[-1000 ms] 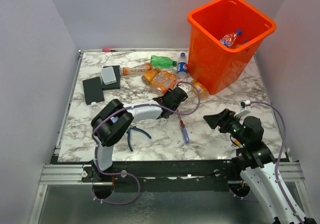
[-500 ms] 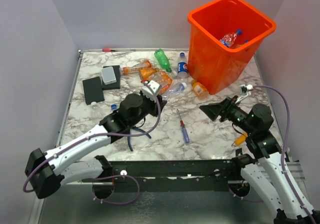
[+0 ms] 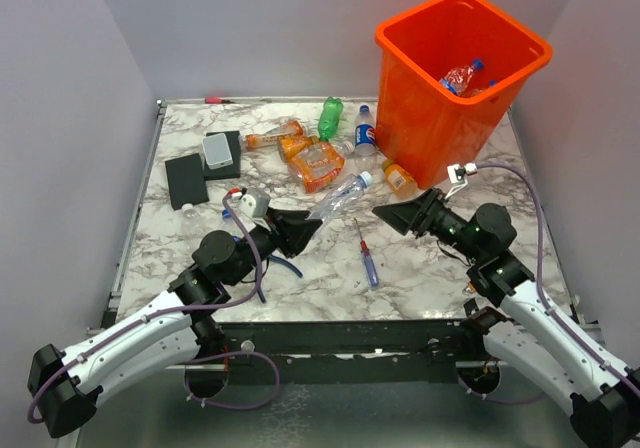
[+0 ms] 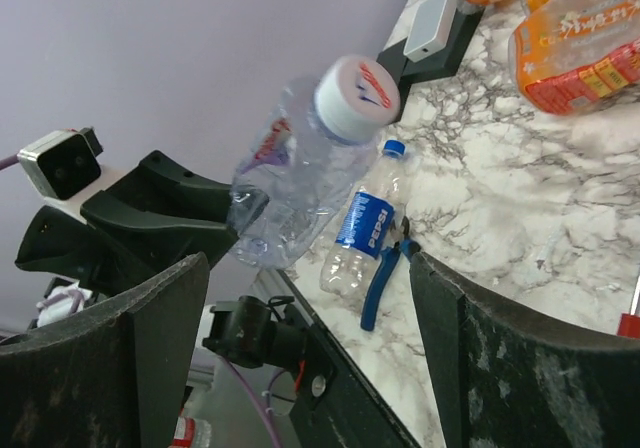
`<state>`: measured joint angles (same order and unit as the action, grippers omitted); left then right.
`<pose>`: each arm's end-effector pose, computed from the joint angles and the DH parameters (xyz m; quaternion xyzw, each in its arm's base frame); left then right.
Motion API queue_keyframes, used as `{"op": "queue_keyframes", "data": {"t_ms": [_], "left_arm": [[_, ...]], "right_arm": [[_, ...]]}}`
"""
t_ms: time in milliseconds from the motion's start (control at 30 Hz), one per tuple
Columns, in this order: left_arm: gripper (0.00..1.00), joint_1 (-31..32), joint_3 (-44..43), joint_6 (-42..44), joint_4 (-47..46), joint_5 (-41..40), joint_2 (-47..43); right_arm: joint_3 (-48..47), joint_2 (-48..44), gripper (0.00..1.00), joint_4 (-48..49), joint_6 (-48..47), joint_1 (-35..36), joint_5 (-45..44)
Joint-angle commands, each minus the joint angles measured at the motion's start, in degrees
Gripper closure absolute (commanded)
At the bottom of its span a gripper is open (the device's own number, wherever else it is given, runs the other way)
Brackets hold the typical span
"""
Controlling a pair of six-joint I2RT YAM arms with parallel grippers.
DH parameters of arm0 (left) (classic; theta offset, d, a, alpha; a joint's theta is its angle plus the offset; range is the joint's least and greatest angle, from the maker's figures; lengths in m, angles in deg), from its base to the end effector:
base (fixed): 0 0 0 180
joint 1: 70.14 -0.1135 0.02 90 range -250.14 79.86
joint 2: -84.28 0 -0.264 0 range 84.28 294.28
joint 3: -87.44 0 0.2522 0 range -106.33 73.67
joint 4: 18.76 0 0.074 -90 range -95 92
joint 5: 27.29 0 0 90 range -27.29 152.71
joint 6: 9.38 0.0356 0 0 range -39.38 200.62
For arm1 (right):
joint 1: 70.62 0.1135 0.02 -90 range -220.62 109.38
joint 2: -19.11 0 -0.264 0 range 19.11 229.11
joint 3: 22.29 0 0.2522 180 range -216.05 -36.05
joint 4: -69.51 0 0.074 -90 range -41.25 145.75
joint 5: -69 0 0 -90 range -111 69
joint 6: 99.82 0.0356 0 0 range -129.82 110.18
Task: Put the plastic bottles in the bin
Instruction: Place the plastic bottle in the trash bin.
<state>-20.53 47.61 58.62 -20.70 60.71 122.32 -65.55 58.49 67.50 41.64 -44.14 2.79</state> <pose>0.1134 -0.1313 0.2912 0.1508 0.6669 -0.4172 0.5987 0.1494 0.0905 0.3015 0.0026 0.6965 0.5537 0.4565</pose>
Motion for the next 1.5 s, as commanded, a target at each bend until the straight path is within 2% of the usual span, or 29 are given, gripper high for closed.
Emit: {"op": "queue_keyframes", "data": {"t_ms": [0, 167, 400, 700, 1000, 1067, 1133, 1167, 1267, 1333, 1367, 1467], "left_arm": [[1.00, -0.10, 2.67, -8.96, -9.74, 0.78, -1.80], [1.00, -0.06, 4.42, -14.09, -14.56, 1.68, -2.34], [1.00, -0.03, 6.37, -20.39, -18.36, 3.58, -3.70], [1.00, -0.03, 6.78, -22.60, -19.25, 6.64, -3.68], [1.00, 0.05, 7.12, -23.10, -20.82, 7.04, -3.13], [1.00, 0.11, 7.24, -23.58, -21.18, 7.30, -3.11], [1.00, 0.07, 7.38, -23.82, -21.14, 7.27, -3.24], [0.92, 0.06, 7.49, -24.06, -21.12, 7.09, -3.30], [0.33, 0.10, 6.95, -23.79, -19.84, 6.87, -4.18], [0.05, 0.07, 5.17, -22.23, -15.84, 6.18, -4.95], [0.01, 0.06, 4.17, -20.89, -13.73, 6.04, -5.25], [0.01, 0.08, 0.67, -16.13, -8.70, 7.21, -5.29]], "right_arm": [[0.23, 2.97, 0.14, 8.03, 4.20, 4.85, -8.50], [0.17, 6.87, 0.13, 15.91, 3.89, 9.55, -13.41], [-2.14, 13.64, 0.13, 21.84, 0.96, 10.43, -15.69], [-6.09, 22.96, 0.21, 32.54, 1.29, 11.79, -8.44], [-8.98, 29.41, 0.22, 41.54, 4.24, 13.50, -0.15], [-9.08, 29.81, 0.30, 42.35, 4.55, 13.60, 0.54], [-9.35, 29.77, 0.43, 42.38, 4.71, 13.68, 1.10], [-9.44, 29.46, 0.51, 42.08, 4.70, 13.69, 1.20], [-10.47, 27.45, 0.61, 38.44, 3.58, 13.68, 1.66], [-11.96, 25.39, 0.64, 33.43, 1.13, 13.68, 2.36], [-12.93, 24.17, 0.65, 29.97, -0.14, 13.66, 2.86], [-16.78, 20.38, 0.67, 17.89, -6.28, 13.68, 4.72]]}}
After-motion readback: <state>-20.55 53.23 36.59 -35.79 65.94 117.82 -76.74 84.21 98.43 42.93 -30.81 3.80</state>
